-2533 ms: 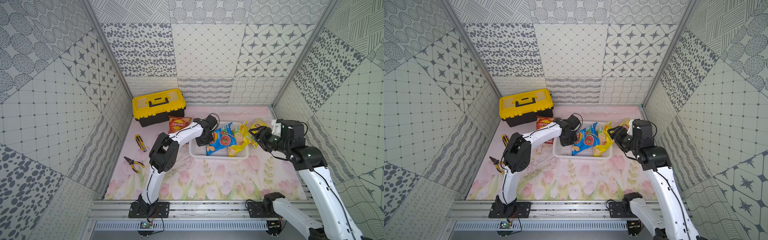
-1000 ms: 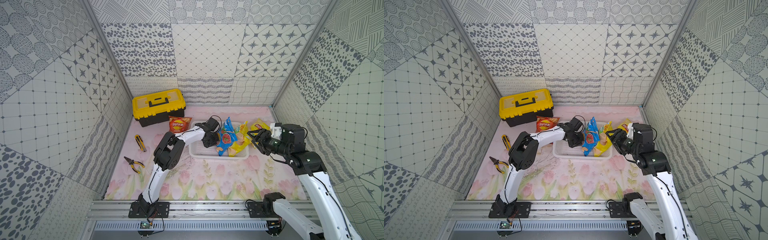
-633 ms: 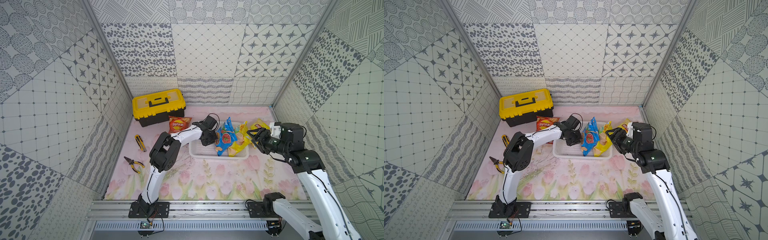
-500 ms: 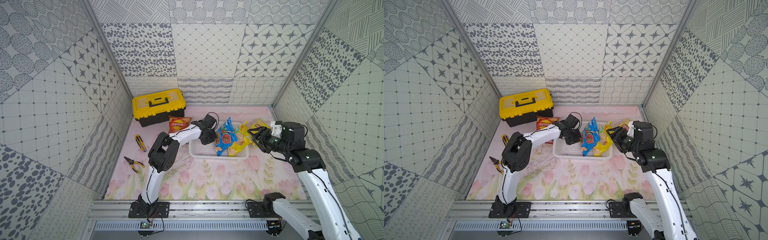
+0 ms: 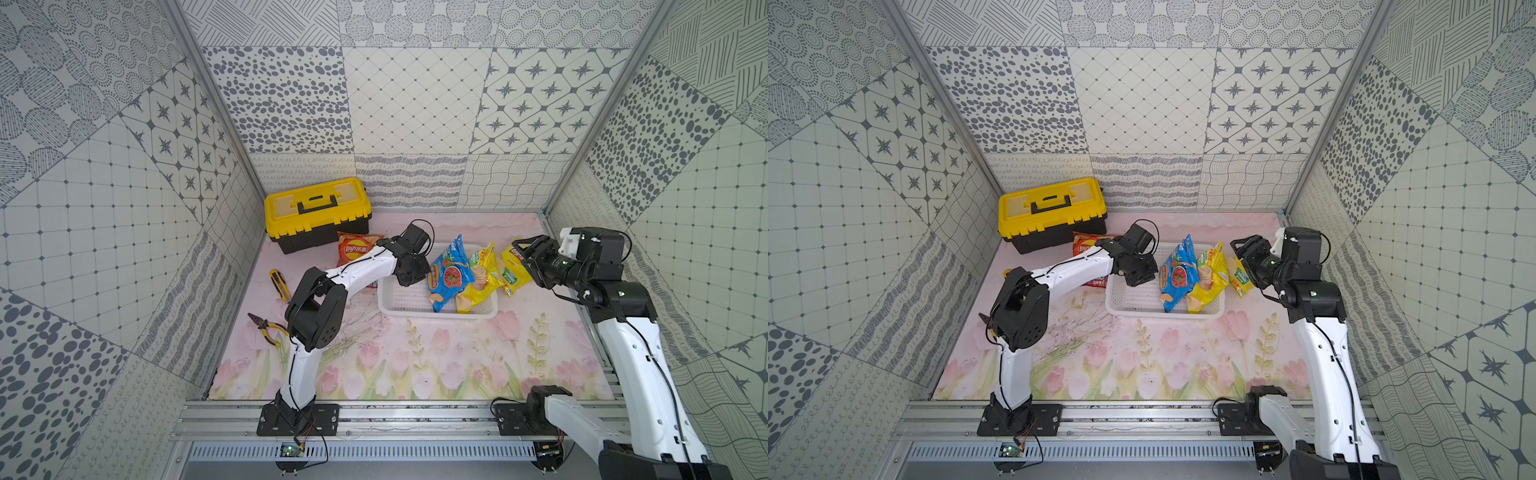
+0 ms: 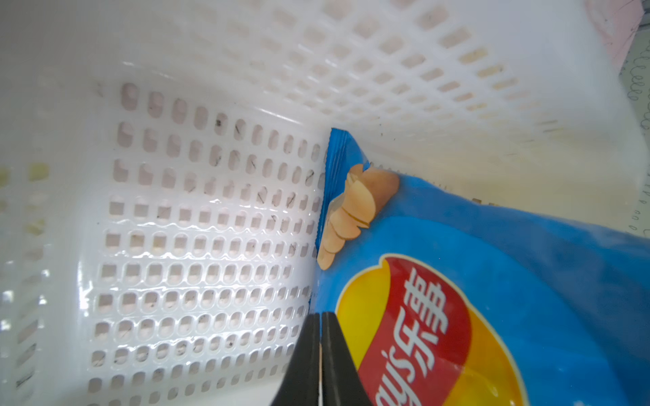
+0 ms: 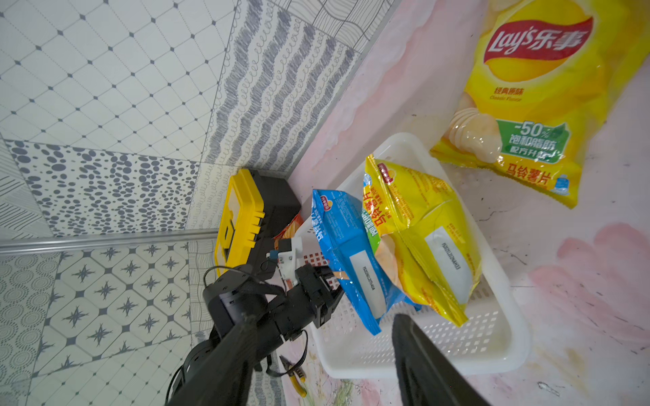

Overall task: Put the potato chips into the basket
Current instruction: Place the potato chip in the basket.

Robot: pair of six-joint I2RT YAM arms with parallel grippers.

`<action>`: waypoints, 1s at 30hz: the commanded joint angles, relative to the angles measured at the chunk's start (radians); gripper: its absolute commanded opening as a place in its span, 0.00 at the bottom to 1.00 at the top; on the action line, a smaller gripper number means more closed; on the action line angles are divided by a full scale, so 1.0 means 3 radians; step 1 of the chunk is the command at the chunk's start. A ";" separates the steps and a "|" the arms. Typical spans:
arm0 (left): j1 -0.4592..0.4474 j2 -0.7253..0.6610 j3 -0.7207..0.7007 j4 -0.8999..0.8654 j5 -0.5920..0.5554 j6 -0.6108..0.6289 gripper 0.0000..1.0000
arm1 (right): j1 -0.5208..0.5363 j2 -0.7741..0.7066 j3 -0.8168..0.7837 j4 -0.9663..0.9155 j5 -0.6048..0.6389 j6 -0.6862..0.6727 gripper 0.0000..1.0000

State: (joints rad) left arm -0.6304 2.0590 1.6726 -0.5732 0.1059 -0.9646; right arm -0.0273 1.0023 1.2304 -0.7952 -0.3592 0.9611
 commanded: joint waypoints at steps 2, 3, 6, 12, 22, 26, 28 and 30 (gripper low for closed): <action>0.0062 -0.0329 -0.0081 -0.0216 -0.0124 0.0020 0.08 | -0.0083 0.0027 0.0035 0.0116 0.0568 -0.0029 0.68; 0.0061 -0.0428 -0.0114 -0.0192 -0.0125 0.0028 0.08 | -0.0109 0.0051 0.0006 0.0138 0.0699 -0.0032 0.68; 0.0065 -0.0741 -0.0196 -0.0166 -0.0065 0.0110 0.11 | -0.0313 0.0148 -0.0221 0.0444 0.0743 0.0060 0.70; 0.0067 -0.1431 -0.0461 -0.0200 0.0006 0.0227 0.20 | -0.0720 0.0577 -0.0601 0.1117 0.0441 0.0379 0.71; 0.0076 -0.2201 -0.0802 -0.0285 0.0171 0.0224 0.41 | -0.1256 0.1297 -0.0654 0.1764 0.0160 0.0647 0.70; 0.0074 -0.2437 -0.0985 -0.0258 0.0221 0.0169 0.47 | -0.1449 0.1565 -0.0626 0.1888 0.0067 0.0666 0.69; 0.0072 -0.2562 -0.1084 -0.0224 0.0220 0.0133 0.50 | -0.1572 0.1706 -0.0596 0.1921 -0.0015 0.0686 0.69; 0.0072 -0.2676 -0.1212 -0.0191 0.0202 0.0100 0.51 | -0.1668 0.1887 -0.0495 0.1924 -0.0122 0.0653 0.67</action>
State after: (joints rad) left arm -0.6125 1.3243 1.3632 -0.6254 0.1387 -0.9226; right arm -0.4915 1.5166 1.0389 -0.2844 -0.3443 1.1526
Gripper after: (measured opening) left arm 0.507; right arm 0.670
